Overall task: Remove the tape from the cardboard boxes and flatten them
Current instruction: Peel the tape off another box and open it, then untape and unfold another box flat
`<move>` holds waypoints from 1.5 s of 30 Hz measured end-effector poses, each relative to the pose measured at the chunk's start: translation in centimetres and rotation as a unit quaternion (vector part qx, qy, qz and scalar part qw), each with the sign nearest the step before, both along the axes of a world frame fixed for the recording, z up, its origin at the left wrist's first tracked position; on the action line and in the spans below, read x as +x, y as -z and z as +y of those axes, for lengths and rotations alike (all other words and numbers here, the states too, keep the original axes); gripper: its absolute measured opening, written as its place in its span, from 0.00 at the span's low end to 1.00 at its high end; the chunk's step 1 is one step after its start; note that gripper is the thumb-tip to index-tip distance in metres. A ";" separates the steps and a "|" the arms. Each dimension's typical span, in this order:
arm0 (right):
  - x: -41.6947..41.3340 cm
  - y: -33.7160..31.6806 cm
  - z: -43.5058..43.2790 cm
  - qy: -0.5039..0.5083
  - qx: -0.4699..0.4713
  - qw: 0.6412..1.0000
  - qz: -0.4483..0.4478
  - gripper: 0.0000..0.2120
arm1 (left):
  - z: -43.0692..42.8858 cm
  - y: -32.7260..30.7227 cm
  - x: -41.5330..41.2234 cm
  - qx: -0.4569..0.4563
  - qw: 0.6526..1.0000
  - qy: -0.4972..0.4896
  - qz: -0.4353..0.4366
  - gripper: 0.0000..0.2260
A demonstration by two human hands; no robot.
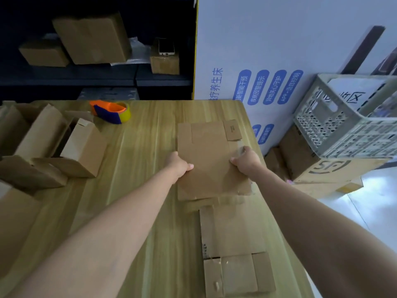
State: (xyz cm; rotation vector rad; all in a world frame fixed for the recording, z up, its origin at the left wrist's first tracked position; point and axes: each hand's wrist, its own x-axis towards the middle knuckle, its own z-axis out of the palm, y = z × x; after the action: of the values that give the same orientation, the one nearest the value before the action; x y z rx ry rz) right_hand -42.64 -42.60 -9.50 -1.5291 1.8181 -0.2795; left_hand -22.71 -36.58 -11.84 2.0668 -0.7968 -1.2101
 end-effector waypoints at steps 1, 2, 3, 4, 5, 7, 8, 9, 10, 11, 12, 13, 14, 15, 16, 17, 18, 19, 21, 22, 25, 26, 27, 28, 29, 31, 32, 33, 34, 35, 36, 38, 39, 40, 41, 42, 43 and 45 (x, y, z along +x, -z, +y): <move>-0.1 0.7 -0.4 0.001 0.003 1.000 -0.004 0.27 | -0.3 0.5 -0.2 0.003 1.000 0.003 -0.007 0.31; -0.1 1.3 -0.9 0.002 0.005 1.000 -0.006 0.27 | -0.6 1.1 -0.3 0.008 1.000 0.004 -0.014 0.30; -0.2 2.0 -1.3 -0.001 0.006 1.000 -0.004 0.26 | -0.9 1.6 -0.5 0.013 1.000 0.006 -0.022 0.30; -0.3 2.6 -1.7 -0.005 0.009 1.000 0.000 0.26 | -1.0 2.2 -0.6 0.020 0.999 0.010 -0.032 0.31; -0.4 3.3 -2.0 -0.009 0.013 1.000 0.004 0.26 | -1.2 2.8 -0.7 0.031 0.998 0.018 -0.045 0.32; -0.4 4.4 -2.5 -0.023 0.029 0.999 0.016 0.26 | -1.4 3.8 -0.8 0.061 0.994 0.037 -0.079 0.35; -0.4 4.9 -2.6 -0.039 0.039 0.998 0.024 0.27 | -1.5 4.3 -1.0 0.074 0.992 0.039 -0.091 0.34; -0.4 5.5 -2.7 -0.064 0.051 0.996 0.036 0.29 | -1.6 4.7 -1.1 0.081 0.991 0.035 -0.096 0.31; -0.3 5.9 -2.8 -0.095 0.059 0.992 0.057 0.30 | -1.7 5.1 -1.2 0.081 0.991 0.028 -0.098 0.27; -0.2 6.4 -2.9 -0.121 0.059 0.988 0.080 0.31 | -1.8 5.5 -1.2 0.079 0.992 0.023 -0.099 0.23; -0.1 6.9 -3.0 -0.128 0.050 0.986 0.097 0.32 | -1.8 5.8 -1.3 0.076 0.992 0.019 -0.100 0.19; 0.0 7.4 -3.2 -0.117 0.044 0.987 0.104 0.33 | -1.9 5.9 -1.3 0.072 0.992 0.018 -0.102 0.16; 0.2 7.7 -3.3 -0.096 0.044 0.989 0.108 0.33 | -2.0 6.1 -1.3 0.068 0.992 0.018 -0.103 0.15; 0.3 8.0 -3.4 -0.076 0.045 0.989 0.118 0.32 | -2.2 6.2 -1.4 0.064 0.992 0.020 -0.104 0.14; 0.3 8.2 -3.6 -0.067 0.048 0.988 0.132 0.30 | -2.4 6.3 -1.6 0.063 0.992 0.021 -0.106 0.15; 0.3 8.3 -3.8 -0.065 0.051 0.986 0.144 0.28 | -2.7 6.3 -1.8 0.068 0.991 0.023 -0.112 0.16; 0.2 8.3 -4.1 -0.064 0.052 0.985 0.151 0.26 | -2.9 6.2 -2.1 0.079 0.989 0.023 -0.122 0.17; 0.1 8.1 -4.3 -0.062 0.051 0.985 0.154 0.23 | -3.2 6.1 -2.4 0.091 0.986 0.025 -0.135 0.16; -0.3 7.9 -4.7 -0.063 0.049 0.983 0.164 0.19 | -3.8 5.9 -2.7 0.106 0.982 0.030 -0.154 0.11; -0.5 7.9 -4.8 -0.067 0.048 0.982 0.171 0.18 | -4.1 5.9 -2.8 0.108 0.981 0.027 -0.158 0.10; -0.3 8.7 -4.9 -0.056 0.039 0.982 0.178 0.17 | -4.5 6.0 -2.7 0.097 0.981 0.018 -0.166 0.13; -0.2 9.0 -4.9 -0.048 0.031 0.982 0.178 0.18 | -4.7 6.2 -2.6 0.092 0.981 0.016 -0.170 0.14; -0.1 9.3 -4.9 -0.041 0.020 0.983 0.180 0.18 | -4.8 6.3 -2.4 0.089 0.980 0.017 -0.176 0.15; 0.0 9.6 -5.0 -0.036 0.010 0.982 0.183 0.19 | -5.0 6.4 -2.3 0.089 0.979 0.020 -0.184 0.15; 0.0 9.7 -5.2 -0.033 0.002 0.982 0.184 0.19 | -5.1 6.4 -2.1 0.088 0.977 0.025 -0.191 0.16; -0.1 9.8 -5.3 -0.036 -0.008 0.982 0.184 0.19 | -5.3 6.5 -1.9 0.081 0.975 0.034 -0.205 0.16; -0.1 9.7 -5.3 -0.037 -0.010 0.982 0.184 0.19 | -5.2 6.5 -1.9 0.076 0.973 0.038 -0.215 0.16; -0.1 9.6 -5.2 -0.036 -0.009 0.983 0.182 0.19 | -5.1 6.5 -2.0 0.073 0.971 0.045 -0.223 0.15; -0.1 9.4 -5.0 -0.037 -0.006 0.982 0.184 0.20 | -5.0 6.5 -2.0 0.071 0.969 0.056 -0.229 0.15; 0.0 9.1 -4.7 -0.042 -0.007 0.980 0.196 0.20 | -4.8 6.5 -2.0 0.068 0.968 0.069 -0.230 0.15; 0.1 8.7 -4.3 -0.053 -0.018 0.974 0.222 0.20 | -4.7 6.3 -1.8 0.066 0.968 0.083 -0.227 0.17; 0.4 7.4 -3.6 -0.082 -0.072 0.953 0.284 0.20 | -4.3 5.6 -1.1 0.053 0.969 0.102 -0.218 0.21; 0.8 6.7 -3.3 -0.098 -0.105 0.944 0.298 0.20 | -4.0 5.1 -0.5 0.040 0.969 0.107 -0.218 0.23; 1.3 5.7 -3.1 -0.117 -0.132 0.939 0.295 0.20 | -3.6 4.4 0.2 0.022 0.968 0.111 -0.222 0.25; 2.2 4.7 -2.8 -0.143 -0.151 0.936 0.283 0.21 | -3.2 3.6 1.0 0.000 0.966 0.119 -0.232 0.25; 3.3 3.6 -2.5 -0.174 -0.163 0.935 0.264 0.22 | -2.7 2.5 1.8 -0.024 0.958 0.133 -0.252 0.23; 4.8 2.5 -2.3 -0.205 -0.174 0.932 0.244 0.23 | -2.2 1.3 2.9 -0.049 0.946 0.154 -0.281 0.19; 8.4 0.0 -1.7 -0.258 -0.208 0.918 0.216 0.24 | -1.0 -1.6 5.2 -0.089 0.914 0.192 -0.347 0.14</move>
State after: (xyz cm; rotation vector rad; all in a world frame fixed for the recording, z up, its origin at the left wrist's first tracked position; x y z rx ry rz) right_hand -34.20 -44.26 -9.51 -2.4677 1.6442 -0.0716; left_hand -17.49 -37.60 -10.22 2.2532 -1.6350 -0.5089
